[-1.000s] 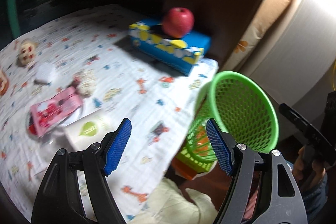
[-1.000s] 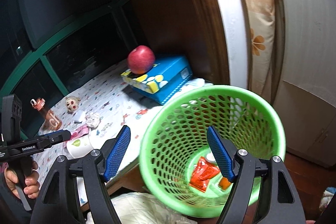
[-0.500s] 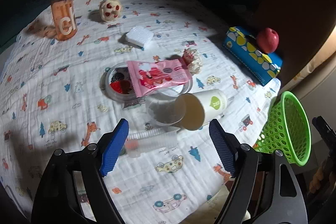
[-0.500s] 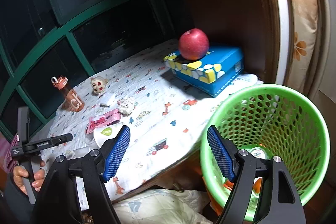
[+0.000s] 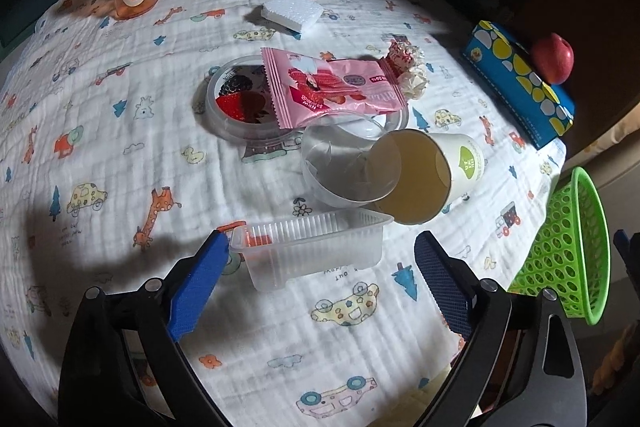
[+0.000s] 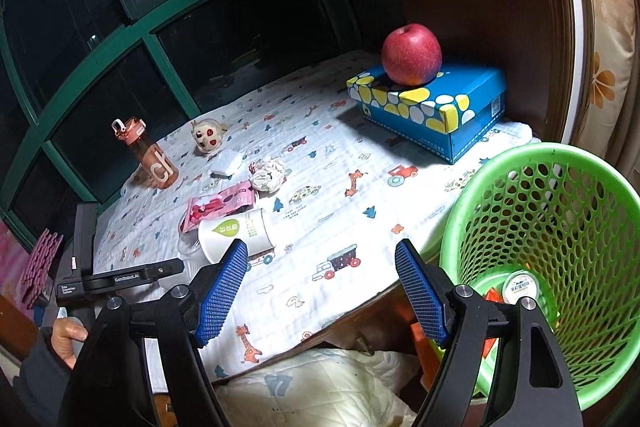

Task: Collect trash
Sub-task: 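Move both tools back to the bed, left tool toward the clear tray, then grasp the clear rectangular tray with the left tool while the right tool grasps the white paper cup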

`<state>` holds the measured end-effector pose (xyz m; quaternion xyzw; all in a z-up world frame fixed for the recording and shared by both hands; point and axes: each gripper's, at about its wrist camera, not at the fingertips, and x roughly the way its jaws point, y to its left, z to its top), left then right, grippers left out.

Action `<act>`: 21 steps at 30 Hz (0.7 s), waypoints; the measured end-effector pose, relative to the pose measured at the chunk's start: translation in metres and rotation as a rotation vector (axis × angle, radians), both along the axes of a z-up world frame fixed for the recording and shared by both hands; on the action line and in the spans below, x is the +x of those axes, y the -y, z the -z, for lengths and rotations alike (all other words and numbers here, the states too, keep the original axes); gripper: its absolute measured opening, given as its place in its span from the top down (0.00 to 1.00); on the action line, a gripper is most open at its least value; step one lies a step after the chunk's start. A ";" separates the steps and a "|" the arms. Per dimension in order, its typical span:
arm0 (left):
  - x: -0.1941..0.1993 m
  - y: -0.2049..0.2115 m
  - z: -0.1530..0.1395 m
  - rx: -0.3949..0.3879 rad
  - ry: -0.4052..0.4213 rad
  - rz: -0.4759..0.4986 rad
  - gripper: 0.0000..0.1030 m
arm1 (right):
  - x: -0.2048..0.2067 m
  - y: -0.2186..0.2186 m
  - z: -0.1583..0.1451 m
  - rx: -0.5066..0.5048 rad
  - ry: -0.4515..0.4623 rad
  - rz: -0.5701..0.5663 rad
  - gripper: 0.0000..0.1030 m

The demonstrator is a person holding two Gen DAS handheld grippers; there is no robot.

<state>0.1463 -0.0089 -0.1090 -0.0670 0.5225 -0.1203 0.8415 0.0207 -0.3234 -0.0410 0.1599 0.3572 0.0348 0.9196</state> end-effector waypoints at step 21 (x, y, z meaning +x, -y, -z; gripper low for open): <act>0.007 0.010 0.019 0.037 -0.023 -0.038 0.11 | 0.014 -0.015 0.008 -0.015 -0.031 -0.048 0.29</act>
